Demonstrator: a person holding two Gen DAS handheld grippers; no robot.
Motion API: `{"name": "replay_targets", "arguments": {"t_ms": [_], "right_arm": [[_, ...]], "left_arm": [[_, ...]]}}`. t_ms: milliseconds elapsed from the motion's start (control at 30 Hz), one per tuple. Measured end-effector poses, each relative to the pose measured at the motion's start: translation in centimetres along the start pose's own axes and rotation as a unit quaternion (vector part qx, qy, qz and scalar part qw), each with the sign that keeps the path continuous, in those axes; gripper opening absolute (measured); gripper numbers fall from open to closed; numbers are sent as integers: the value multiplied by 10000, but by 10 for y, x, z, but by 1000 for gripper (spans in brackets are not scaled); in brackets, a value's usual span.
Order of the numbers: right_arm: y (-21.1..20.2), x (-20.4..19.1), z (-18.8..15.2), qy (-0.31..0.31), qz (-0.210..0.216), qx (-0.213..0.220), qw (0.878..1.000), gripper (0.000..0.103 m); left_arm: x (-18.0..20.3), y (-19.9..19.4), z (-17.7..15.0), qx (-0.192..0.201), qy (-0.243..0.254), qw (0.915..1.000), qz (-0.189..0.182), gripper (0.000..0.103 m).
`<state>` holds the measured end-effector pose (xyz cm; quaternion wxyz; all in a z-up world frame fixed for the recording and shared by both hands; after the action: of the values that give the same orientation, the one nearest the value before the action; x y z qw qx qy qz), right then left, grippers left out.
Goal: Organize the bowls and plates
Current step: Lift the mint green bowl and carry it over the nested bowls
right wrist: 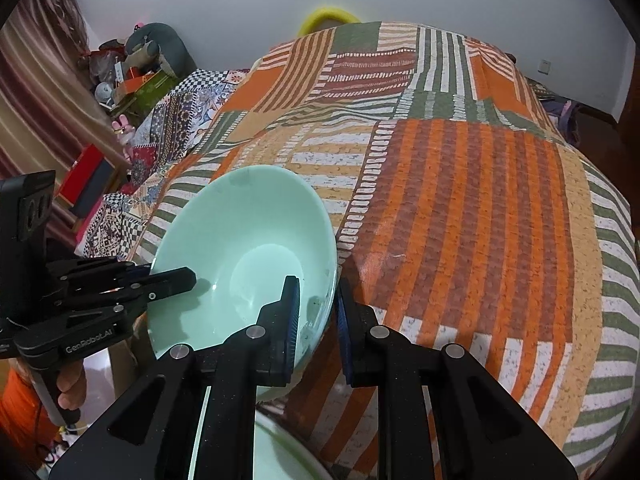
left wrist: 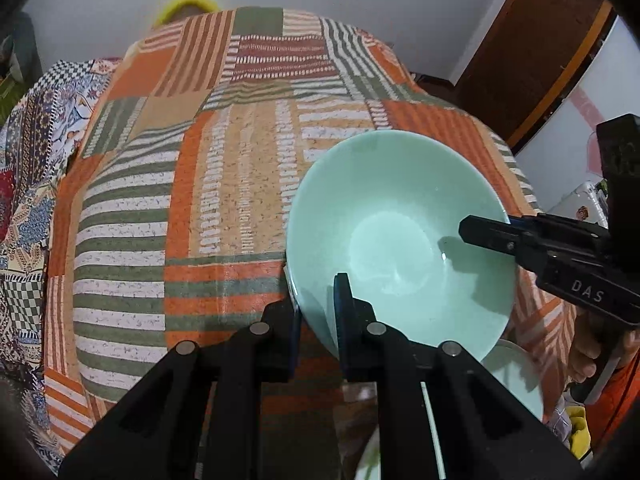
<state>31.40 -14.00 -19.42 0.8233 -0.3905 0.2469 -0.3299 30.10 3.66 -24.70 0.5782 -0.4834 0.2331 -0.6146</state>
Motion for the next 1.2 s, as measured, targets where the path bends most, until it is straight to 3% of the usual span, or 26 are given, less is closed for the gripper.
{"name": "replay_targets", "arguments": {"t_ms": [300, 667, 1200], "right_arm": [[-35, -27, 4, -171, 10, 268, 9995, 16], [-69, -83, 1, -529, 155, 529, 9971, 16], [-68, -164, -28, -915, 672, 494, 9923, 16]], "left_arm": [[-1, -54, -10, 435, -106, 9990, -78, 14], [-16, -129, -45, 912, -229, 9956, 38, 14], [-72, -189, -119, 1145, -666, 9900, 482, 14]]}}
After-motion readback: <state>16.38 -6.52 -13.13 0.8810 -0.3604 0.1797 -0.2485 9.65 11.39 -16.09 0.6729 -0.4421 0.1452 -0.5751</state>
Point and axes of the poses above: each gripper's, at about its wrist camera, not at the fingertips, and y roughly the way its jaws point, x to its right, z to its top, the point moved 3 cm from there along y, roughly the way its jaws point, and after that the axes turned 14 degrees about -y, right-handed, at the moved point
